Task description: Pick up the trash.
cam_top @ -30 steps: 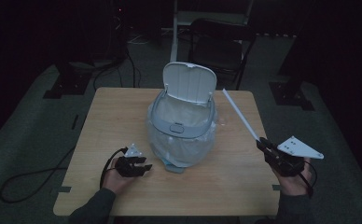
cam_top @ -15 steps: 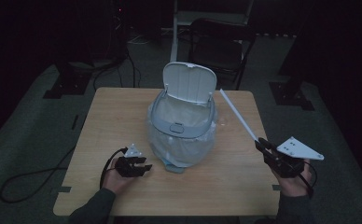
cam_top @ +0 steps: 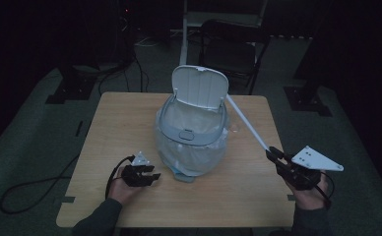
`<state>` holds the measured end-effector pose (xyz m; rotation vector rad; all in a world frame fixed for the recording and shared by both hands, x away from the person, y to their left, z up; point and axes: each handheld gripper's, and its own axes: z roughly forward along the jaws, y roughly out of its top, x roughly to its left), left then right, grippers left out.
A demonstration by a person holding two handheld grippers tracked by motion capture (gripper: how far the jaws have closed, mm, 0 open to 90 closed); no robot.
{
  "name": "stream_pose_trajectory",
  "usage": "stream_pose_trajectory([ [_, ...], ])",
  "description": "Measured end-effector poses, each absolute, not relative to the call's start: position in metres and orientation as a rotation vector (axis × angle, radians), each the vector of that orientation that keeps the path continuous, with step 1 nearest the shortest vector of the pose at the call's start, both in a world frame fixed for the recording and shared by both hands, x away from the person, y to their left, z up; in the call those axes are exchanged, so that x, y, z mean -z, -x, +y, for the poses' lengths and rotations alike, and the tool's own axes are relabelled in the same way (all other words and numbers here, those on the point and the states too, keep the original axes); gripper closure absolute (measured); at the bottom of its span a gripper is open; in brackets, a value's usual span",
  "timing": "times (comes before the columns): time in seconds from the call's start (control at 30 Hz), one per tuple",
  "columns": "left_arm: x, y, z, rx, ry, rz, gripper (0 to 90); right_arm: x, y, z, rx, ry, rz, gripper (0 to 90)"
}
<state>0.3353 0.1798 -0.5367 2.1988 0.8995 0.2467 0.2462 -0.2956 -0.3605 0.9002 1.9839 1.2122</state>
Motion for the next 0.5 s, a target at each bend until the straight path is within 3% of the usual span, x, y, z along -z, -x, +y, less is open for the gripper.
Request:
stream_pose_trajectory([
  [0.5, 0.5366, -0.3352, 0.1796, -0.247, -2.199, 0.898, 54.9, 0.3554, -0.2396, -0.2934, -1.232, -0.865, 2.007, 78.9],
])
